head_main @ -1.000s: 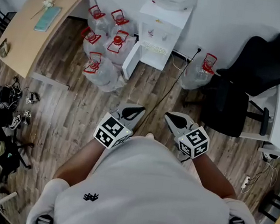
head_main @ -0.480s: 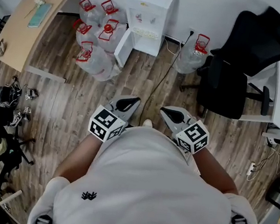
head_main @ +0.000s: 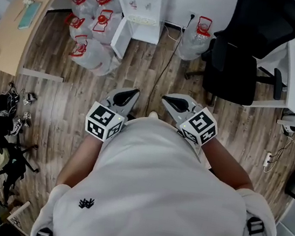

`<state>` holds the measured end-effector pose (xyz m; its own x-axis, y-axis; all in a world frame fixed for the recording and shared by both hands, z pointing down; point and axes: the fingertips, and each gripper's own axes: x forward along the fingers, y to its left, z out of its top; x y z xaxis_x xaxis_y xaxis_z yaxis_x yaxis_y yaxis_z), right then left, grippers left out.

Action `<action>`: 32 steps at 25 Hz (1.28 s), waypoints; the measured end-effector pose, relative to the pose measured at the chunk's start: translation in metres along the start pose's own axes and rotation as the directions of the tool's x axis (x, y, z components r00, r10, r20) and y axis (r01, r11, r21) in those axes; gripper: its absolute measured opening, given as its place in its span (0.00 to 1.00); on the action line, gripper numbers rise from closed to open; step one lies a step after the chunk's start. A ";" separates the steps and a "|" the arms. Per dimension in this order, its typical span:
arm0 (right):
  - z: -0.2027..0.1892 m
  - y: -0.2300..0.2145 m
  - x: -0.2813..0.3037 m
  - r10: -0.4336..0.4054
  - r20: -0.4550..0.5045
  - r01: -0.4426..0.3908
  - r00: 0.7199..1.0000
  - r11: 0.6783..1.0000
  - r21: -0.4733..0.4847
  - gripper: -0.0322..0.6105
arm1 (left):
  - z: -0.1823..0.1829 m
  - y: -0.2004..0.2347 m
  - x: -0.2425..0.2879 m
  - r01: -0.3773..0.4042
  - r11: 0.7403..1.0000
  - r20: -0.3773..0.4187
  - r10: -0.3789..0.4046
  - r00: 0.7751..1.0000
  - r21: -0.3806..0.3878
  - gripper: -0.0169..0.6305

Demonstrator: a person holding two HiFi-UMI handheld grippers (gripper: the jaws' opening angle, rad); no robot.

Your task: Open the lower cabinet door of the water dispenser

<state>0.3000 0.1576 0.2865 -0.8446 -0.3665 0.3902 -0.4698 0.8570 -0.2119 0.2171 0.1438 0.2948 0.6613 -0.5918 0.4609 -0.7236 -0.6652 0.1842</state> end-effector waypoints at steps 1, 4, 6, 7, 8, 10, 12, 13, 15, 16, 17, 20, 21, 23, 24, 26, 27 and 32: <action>-0.002 -0.001 -0.001 -0.003 -0.002 0.003 1.000 1.000 0.005 0.05 | -0.001 0.000 0.001 0.002 1.000 -0.007 -0.002 1.000 0.000 0.11; -0.004 -0.002 -0.004 -0.005 0.001 0.005 1.000 1.000 0.017 0.05 | -0.001 -0.006 0.004 0.010 1.000 -0.017 -0.010 1.000 0.011 0.11; -0.005 -0.002 -0.004 -0.006 0.001 0.006 1.000 1.000 0.015 0.05 | 0.002 -0.009 0.005 0.014 1.000 -0.014 -0.014 1.000 0.017 0.11; -0.005 -0.001 -0.003 -0.005 0.000 0.005 1.000 1.000 0.014 0.05 | 0.002 -0.009 0.005 0.014 1.000 -0.013 -0.014 1.000 0.016 0.11; -0.005 -0.001 -0.002 -0.003 -0.001 0.003 1.000 1.000 0.013 0.05 | 0.002 -0.008 0.004 0.013 1.000 -0.011 -0.013 1.000 0.012 0.11; -0.006 0.000 0.000 0.000 -0.003 0.000 1.000 1.000 0.010 0.05 | -0.002 -0.008 0.002 0.008 1.000 -0.013 -0.008 1.000 0.003 0.11; -0.008 0.000 0.000 0.001 -0.006 -0.001 1.000 1.000 0.009 0.05 | -0.006 -0.008 0.001 0.004 1.000 -0.018 -0.004 1.000 -0.004 0.11; -0.009 0.000 -0.001 0.001 -0.007 -0.001 1.000 1.000 0.010 0.05 | -0.008 -0.007 0.000 0.002 1.000 -0.020 -0.002 1.000 -0.006 0.11; -0.010 -0.001 0.000 0.001 -0.009 -0.001 1.000 1.000 0.010 0.05 | -0.009 -0.004 -0.001 -0.005 1.000 -0.024 0.004 1.000 -0.008 0.11; -0.010 -0.001 0.001 0.002 -0.010 -0.002 1.000 1.000 0.009 0.05 | -0.010 -0.002 -0.002 -0.009 1.000 -0.023 0.009 1.000 -0.008 0.11; -0.010 0.000 0.002 0.004 -0.012 -0.004 1.000 1.000 0.008 0.05 | -0.009 0.000 -0.003 -0.013 1.000 -0.023 0.013 1.000 -0.009 0.11; -0.010 0.000 0.004 0.008 -0.013 -0.008 1.000 1.000 0.006 0.05 | -0.009 0.001 -0.003 -0.019 1.000 -0.022 0.019 1.000 -0.013 0.11; -0.010 -0.001 0.004 0.009 -0.010 -0.009 1.000 1.000 0.006 0.05 | -0.010 0.001 -0.002 -0.018 1.000 -0.024 0.018 1.000 -0.013 0.11; -0.010 -0.002 0.005 0.009 -0.008 -0.009 1.000 1.000 0.008 0.05 | -0.011 0.000 0.000 -0.015 1.000 -0.028 0.015 1.000 -0.013 0.11; -0.011 -0.003 0.005 0.009 -0.008 -0.009 1.000 1.000 0.010 0.05 | -0.011 0.000 0.001 -0.013 1.000 -0.029 0.013 0.999 -0.014 0.11; -0.012 -0.003 0.006 0.008 -0.011 -0.008 1.000 1.000 0.013 0.05 | -0.012 0.000 0.003 -0.011 1.000 -0.032 0.010 0.999 -0.016 0.11; -0.013 -0.003 0.006 0.008 -0.012 -0.008 1.000 1.000 0.015 0.05 | -0.013 0.000 0.003 -0.010 1.000 -0.033 0.009 0.999 -0.016 0.11; -0.013 -0.004 0.010 0.009 -0.016 -0.009 1.000 1.000 0.022 0.05 | -0.012 0.004 0.005 -0.007 1.000 -0.034 0.006 0.999 -0.020 0.11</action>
<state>0.2967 0.1548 0.3034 -0.8448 -0.3527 0.4023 -0.4677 0.8520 -0.2352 0.2152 0.1442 0.3078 0.6498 -0.5798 0.4915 -0.7318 -0.6519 0.1984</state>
